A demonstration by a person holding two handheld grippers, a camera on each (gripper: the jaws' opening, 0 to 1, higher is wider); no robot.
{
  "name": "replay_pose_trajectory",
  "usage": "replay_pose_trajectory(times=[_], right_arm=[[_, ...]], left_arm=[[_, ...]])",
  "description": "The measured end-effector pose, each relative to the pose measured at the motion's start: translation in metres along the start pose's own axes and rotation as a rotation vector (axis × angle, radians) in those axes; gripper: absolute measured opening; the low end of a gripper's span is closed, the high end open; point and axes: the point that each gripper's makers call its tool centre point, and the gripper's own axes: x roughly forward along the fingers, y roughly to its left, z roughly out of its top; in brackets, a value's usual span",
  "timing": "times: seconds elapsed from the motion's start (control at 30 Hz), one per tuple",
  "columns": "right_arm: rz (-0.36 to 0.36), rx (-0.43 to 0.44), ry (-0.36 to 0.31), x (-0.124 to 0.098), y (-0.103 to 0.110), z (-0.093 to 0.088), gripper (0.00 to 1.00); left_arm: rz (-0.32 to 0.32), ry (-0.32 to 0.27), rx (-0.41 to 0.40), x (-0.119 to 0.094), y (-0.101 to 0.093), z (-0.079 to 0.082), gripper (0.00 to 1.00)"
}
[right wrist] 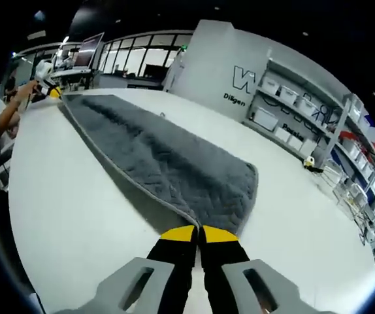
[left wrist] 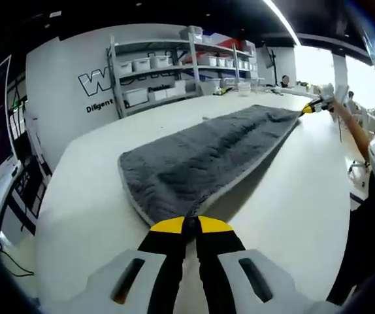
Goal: Open the folded towel by lifting each exposed corner and separating the folded layers until the towel lies flat within the target outline without major curled edges
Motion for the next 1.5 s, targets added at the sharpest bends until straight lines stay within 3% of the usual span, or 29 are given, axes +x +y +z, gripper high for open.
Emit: replay_pose_trajectory(times=[0.3, 0.5, 0.7, 0.9, 1.03, 1.2, 1.3, 1.43, 1.5], right_arm=[[0.075, -0.014, 0.092, -0.01, 0.012, -0.023, 0.0], [0.076, -0.014, 0.119, -0.01, 0.011, -0.03, 0.0], [0.068, -0.015, 0.146, -0.009, 0.009, -0.034, 0.0], [0.081, 0.026, 0.138, -0.011, 0.011, -0.034, 0.02], [0.072, 0.054, 0.129, -0.013, 0.009, -0.032, 0.17], [0.063, 0.064, 0.108, -0.014, 0.01, -0.026, 0.32], [0.067, 0.084, 0.083, -0.015, 0.011, -0.019, 0.43], [0.07, 0.102, 0.067, -0.014, 0.016, -0.012, 0.67], [0.065, 0.112, 0.07, -0.012, 0.017, -0.009, 0.75]], left_arm=[[-0.017, 0.037, 0.005, -0.003, -0.003, -0.011, 0.05], [-0.056, 0.066, -0.002, -0.005, -0.01, -0.017, 0.05], [-0.108, 0.157, 0.026, -0.004, -0.02, -0.035, 0.05], [-0.111, 0.155, 0.017, -0.004, -0.018, -0.035, 0.08], [-0.117, 0.154, -0.012, -0.003, -0.019, -0.036, 0.23], [-0.125, 0.115, -0.023, -0.003, -0.022, -0.028, 0.3], [-0.143, 0.032, -0.042, -0.005, -0.026, -0.013, 0.46], [-0.141, -0.001, -0.079, -0.004, -0.028, -0.006, 0.73], [-0.122, -0.027, -0.098, -0.002, -0.027, -0.002, 0.87]])
